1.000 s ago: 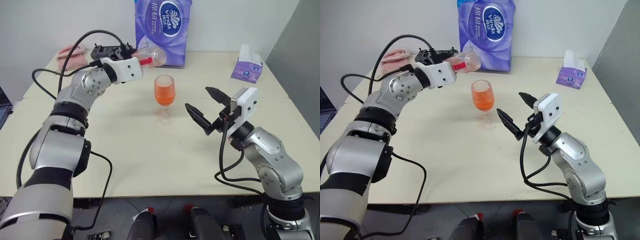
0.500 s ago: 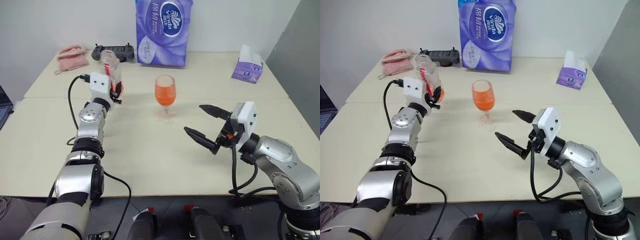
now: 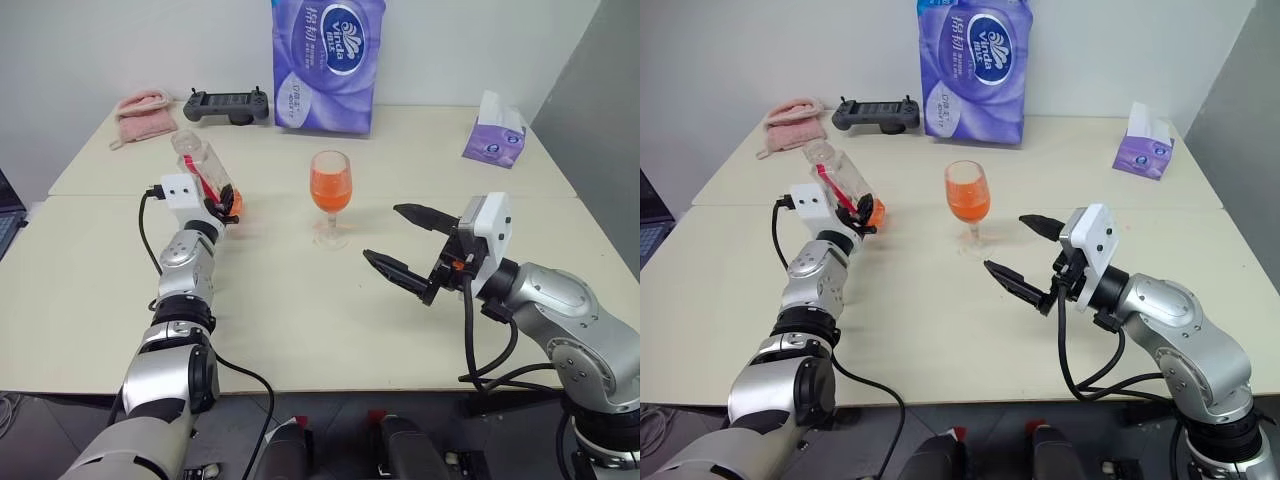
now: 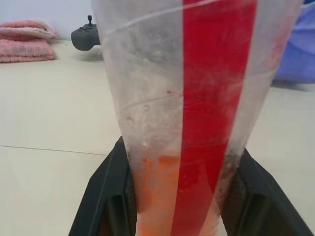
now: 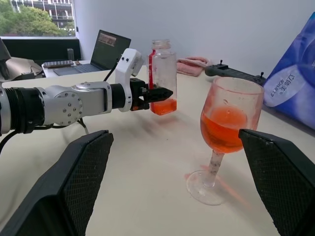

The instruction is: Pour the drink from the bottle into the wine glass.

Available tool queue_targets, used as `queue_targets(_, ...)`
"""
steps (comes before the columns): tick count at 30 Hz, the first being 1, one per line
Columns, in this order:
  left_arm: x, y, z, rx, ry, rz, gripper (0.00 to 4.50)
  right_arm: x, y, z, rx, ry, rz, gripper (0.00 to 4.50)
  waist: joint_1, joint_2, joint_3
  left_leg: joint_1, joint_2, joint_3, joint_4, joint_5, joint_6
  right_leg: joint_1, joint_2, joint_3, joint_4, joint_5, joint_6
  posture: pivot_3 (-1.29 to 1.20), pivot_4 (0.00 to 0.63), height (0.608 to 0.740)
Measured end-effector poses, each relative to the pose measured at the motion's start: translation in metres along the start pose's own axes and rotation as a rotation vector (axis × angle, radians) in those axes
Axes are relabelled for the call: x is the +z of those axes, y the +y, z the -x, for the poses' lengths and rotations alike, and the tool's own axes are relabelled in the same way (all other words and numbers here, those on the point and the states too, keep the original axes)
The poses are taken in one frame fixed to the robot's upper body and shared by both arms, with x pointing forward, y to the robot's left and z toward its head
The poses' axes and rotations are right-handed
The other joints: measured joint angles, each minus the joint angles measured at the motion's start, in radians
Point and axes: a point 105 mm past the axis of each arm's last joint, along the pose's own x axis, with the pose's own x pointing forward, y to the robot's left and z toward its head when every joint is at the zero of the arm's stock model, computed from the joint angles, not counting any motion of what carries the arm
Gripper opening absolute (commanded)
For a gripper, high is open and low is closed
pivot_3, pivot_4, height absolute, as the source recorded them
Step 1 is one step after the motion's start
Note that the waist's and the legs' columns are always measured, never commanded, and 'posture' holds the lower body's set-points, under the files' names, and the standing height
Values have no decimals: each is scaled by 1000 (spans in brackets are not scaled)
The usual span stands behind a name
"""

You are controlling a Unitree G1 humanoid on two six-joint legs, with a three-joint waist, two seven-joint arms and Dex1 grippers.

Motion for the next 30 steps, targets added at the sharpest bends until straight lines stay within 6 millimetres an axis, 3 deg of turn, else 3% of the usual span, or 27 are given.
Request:
queue_targets(4,-15,1,7,-3,39,-44,1704,-1,0,0,-6,-7,-15,4500,0,0,0,0,0,0,0,0,0,0,0,0,0,0,0,0,150,740)
queue_targets(12,-17,-1,8,-14,35,-88,1704,-8,0,2,-30,-5,-30,4500,0,-1,-1,0,0,0,0,0,0,0,0,0,0,0,0,0,150,740)
queue_targets(20,-30,3,14,-8,69,-93,4365,-10,-1,4,-38,-7,-25,4500,0,-1,-1,0,0,0,0,0,0,0,0,0,0,0,0,0,150,740)
queue_targets(25,-34,3,16,-13,83,-94,4454,-15,-2,6,-51,4,-30,4500,1,-1,-1,0,0,0,0,0,0,0,0,0,0,0,0,0,150,740)
queue_targets(30,-45,4,32,-37,122,-119,4454,-34,-1,17,-97,81,-46,4500,0,-1,-1,0,1,0,-1,0,0,0,-1,1,0,0,0,0,150,740)
